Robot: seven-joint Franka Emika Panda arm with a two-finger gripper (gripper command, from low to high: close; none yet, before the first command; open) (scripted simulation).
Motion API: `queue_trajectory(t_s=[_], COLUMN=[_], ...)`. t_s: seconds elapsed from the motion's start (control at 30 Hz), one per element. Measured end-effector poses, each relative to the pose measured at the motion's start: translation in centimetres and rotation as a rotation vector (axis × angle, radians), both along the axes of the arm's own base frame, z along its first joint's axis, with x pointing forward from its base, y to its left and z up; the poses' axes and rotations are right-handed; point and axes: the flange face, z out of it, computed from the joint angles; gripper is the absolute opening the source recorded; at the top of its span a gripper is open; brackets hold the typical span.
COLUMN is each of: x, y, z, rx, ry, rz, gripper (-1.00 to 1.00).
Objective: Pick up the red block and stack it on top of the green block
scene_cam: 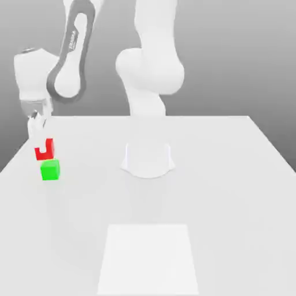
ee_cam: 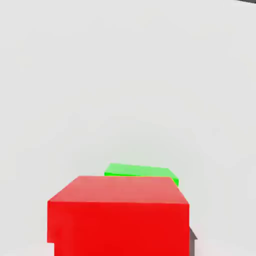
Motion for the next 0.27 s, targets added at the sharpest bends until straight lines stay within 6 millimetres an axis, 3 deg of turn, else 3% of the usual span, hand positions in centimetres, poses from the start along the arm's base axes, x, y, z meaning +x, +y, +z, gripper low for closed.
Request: queue_trajectory(t_s=[0.27], x=[-0.1], y=[0.3], z=[-2.2], rx=[0.004], ry=[0.013], rz=[0.004], gripper=[-1.00])
